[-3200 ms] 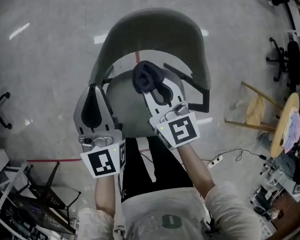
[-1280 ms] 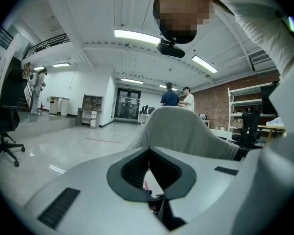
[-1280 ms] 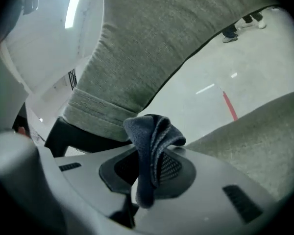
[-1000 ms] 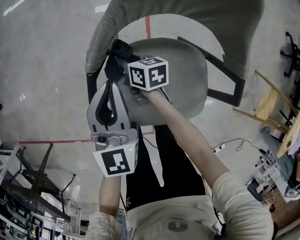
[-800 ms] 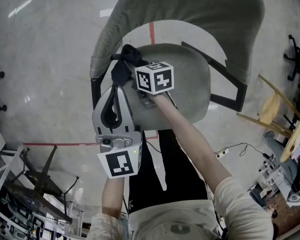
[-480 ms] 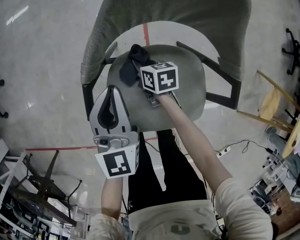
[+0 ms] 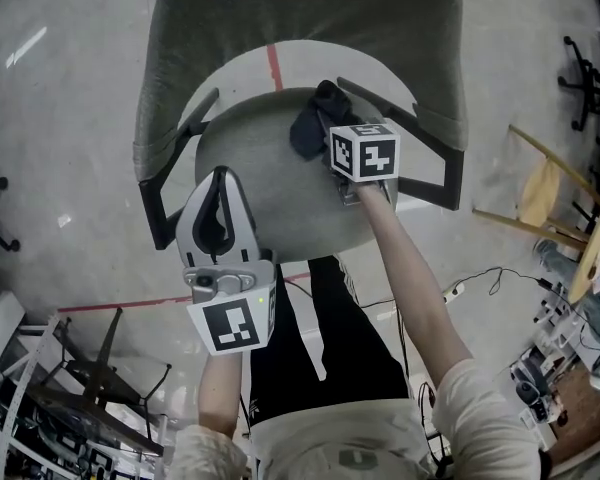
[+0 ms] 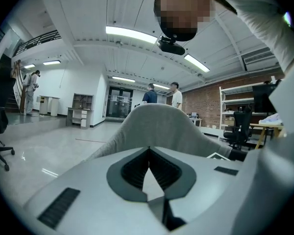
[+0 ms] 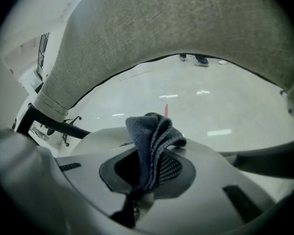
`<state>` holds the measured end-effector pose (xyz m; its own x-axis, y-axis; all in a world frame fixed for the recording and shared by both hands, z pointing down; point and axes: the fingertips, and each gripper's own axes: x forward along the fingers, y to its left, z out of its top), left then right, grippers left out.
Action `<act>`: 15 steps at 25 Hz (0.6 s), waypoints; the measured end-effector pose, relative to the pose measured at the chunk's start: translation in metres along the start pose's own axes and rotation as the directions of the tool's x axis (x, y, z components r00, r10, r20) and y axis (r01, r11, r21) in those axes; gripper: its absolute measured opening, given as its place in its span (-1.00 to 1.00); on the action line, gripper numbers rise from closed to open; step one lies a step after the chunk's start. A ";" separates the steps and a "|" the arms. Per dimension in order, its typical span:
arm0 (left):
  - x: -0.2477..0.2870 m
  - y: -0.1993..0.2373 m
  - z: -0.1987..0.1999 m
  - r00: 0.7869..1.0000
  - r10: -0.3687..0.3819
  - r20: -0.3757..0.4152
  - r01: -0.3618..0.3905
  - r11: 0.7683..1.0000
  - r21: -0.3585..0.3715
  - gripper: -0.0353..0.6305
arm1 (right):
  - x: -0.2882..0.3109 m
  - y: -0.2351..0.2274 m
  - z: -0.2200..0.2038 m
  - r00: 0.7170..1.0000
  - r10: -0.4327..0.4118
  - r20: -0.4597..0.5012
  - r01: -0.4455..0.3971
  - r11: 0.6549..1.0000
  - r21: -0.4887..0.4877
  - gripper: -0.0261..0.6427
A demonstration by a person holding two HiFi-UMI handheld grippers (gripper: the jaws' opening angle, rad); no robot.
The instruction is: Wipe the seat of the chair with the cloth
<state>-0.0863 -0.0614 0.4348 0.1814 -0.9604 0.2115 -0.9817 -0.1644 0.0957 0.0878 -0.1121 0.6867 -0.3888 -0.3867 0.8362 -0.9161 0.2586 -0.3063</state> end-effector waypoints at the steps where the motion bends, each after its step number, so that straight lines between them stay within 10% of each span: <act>1: 0.001 -0.003 0.001 1.000 -0.004 -0.002 0.004 1.000 -0.001 -0.85 | -0.005 -0.011 -0.001 1.000 -0.024 0.002 0.024 1.000 0.001 -0.75; 15: 0.009 -0.011 0.005 1.000 -0.018 0.013 0.018 1.000 0.015 -0.85 | -0.031 -0.080 -0.005 0.956 -0.293 -0.002 0.293 0.954 -0.067 -0.75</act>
<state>-0.0738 -0.0696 0.4313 0.1983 -0.9600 0.1976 -0.9791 -0.1847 0.0850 0.1736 -0.1160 0.6874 -0.1026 -0.4435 0.8904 -0.9811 0.1928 -0.0170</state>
